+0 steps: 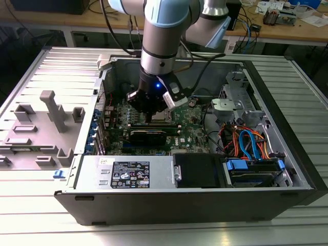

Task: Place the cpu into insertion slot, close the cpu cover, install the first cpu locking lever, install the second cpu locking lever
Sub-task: 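Install the second cpu locking lever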

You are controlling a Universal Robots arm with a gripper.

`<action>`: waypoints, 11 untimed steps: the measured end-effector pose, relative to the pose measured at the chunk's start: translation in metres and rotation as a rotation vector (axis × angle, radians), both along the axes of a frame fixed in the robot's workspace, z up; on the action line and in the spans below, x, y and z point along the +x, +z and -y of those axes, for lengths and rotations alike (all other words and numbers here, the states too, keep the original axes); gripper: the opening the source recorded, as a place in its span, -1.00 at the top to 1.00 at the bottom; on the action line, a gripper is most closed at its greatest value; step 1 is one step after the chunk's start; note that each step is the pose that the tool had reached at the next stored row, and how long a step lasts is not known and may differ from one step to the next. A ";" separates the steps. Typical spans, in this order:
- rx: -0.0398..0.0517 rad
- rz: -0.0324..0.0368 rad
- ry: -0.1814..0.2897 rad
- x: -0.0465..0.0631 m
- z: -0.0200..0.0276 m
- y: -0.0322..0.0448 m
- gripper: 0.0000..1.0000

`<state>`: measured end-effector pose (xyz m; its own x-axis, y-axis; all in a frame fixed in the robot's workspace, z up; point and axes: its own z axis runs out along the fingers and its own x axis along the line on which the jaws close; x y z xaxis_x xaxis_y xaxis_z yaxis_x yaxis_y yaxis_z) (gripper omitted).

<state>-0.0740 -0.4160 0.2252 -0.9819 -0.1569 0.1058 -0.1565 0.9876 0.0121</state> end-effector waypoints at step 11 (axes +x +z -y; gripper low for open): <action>0.0137 -0.0037 0.005 -0.006 0.0000 -0.0114 0.79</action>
